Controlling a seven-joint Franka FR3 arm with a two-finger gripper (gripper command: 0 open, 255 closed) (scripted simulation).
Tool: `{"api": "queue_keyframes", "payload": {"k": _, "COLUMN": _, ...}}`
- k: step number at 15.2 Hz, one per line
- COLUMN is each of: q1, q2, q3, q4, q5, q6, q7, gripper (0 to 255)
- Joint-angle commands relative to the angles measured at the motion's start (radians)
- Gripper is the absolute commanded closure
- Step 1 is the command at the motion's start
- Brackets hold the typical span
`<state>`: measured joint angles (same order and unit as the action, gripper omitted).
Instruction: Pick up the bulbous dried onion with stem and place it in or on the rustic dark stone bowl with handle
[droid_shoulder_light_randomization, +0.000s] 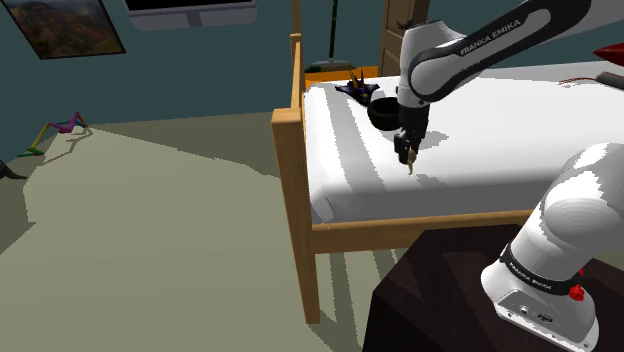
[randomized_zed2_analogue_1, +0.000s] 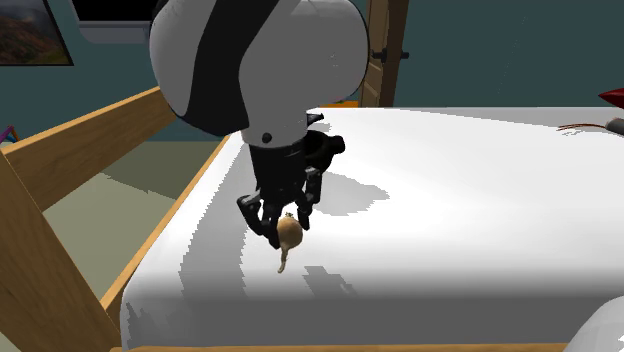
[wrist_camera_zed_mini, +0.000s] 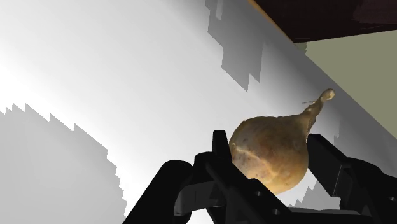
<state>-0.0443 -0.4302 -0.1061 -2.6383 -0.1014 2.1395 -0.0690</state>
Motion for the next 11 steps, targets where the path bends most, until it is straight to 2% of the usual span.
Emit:
{"api": "queue_keyframes", "payload": {"k": 1, "q1": 0.001, "q2": -0.018, "q3": 0.002, "q4": 0.017, "q5": 0.001, "q6": -0.035, "q7": 0.0, "gripper": 255}}
{"api": "queue_keyframes", "payload": {"k": 11, "q1": 0.002, "q2": -0.077, "q3": 0.01, "q4": 0.111, "q5": 0.007, "q6": -0.187, "q7": -0.005, "gripper": 255}}
